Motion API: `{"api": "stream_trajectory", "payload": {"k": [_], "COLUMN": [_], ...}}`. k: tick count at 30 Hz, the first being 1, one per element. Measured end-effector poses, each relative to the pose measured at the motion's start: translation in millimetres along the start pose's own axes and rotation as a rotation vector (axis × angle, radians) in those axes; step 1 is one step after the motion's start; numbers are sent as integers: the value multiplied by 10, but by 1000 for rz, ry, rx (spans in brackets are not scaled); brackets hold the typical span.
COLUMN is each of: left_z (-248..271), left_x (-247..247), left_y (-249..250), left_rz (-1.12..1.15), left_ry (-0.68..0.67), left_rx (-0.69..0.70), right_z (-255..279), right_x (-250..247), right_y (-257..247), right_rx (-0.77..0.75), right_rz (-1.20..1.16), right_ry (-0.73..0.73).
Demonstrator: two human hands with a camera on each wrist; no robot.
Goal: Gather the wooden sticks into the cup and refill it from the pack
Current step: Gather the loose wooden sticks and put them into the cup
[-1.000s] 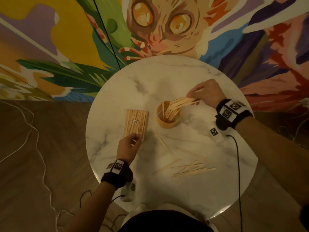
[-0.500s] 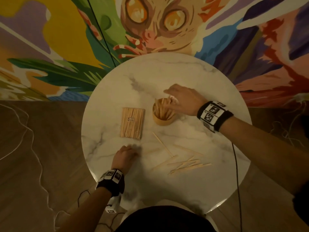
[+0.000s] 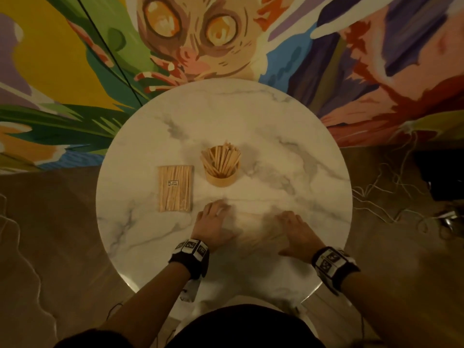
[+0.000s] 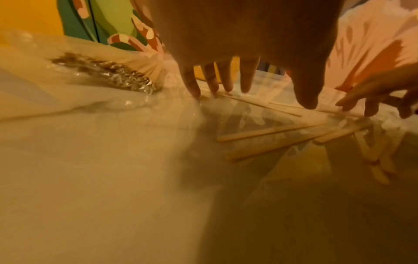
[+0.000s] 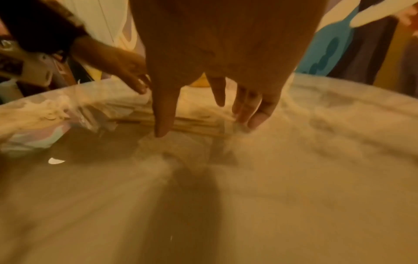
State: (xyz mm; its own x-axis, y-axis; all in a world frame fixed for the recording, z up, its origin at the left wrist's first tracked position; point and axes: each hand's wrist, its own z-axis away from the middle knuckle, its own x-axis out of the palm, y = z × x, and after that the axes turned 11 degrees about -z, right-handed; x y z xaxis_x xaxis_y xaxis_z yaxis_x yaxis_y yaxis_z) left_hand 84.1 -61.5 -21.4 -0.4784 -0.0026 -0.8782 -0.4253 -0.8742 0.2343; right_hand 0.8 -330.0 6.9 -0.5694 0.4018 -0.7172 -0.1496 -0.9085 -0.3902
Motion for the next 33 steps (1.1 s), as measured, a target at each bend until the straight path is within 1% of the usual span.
{"api": "stream_trajectory", "payload": {"k": [1, 4, 5, 7, 9, 12, 14, 15, 17, 18, 19, 21, 24, 30, 33], "left_z": [-13, 23, 59, 122, 184, 267, 325, 368, 457, 497, 524, 583, 613, 482, 455], "left_x": [-12, -7, 13, 78, 113, 132, 189, 202, 205, 181, 178, 187, 269, 373, 406], "left_y": [-12, -70, -92, -139, -148, -84, -42, -25, -22, -28, -44, -80, -114, -18, -43], "left_rz": [-17, -9, 18, 81, 107, 131, 152, 158, 123, 87, 58, 18, -45, -9, -74], "left_ry": [-39, -88, -79, -12, 1, -28, -45, -37, 31, 74, 90, 35, 10, 119, 113], "left_rx": [17, 118, 136, 128, 115, 161, 204, 201, 184, 163, 141, 117, 142, 186, 257], "right_z": [-4, -101, -128, -174, -208, -249, -262, -268, -271, -271, -269, -265, -285, -296, -297], "right_x": [80, 214, 232, 249, 273, 337, 407, 444, 494, 505, 506, 507, 536, 643, 659], "right_y": [-18, -98, -153, -256, -350, -478, -569, -609, -683, -712, -738, -774, -856, -975, -938], "right_rx": [-17, -69, -84, -112, -144, -183, -189, -195, -206, -208, -212, -226, -259, -266, -255], "right_rz": [-1, -110, -158, -225, -263, -219, -136, -71, 40, 70, 92, 133, 159, 132, 97], "right_ry": [15, 70, 79, 76, 52, 29, 27, 22, 20, 20, 19, 22, 40, 42, 51]}}
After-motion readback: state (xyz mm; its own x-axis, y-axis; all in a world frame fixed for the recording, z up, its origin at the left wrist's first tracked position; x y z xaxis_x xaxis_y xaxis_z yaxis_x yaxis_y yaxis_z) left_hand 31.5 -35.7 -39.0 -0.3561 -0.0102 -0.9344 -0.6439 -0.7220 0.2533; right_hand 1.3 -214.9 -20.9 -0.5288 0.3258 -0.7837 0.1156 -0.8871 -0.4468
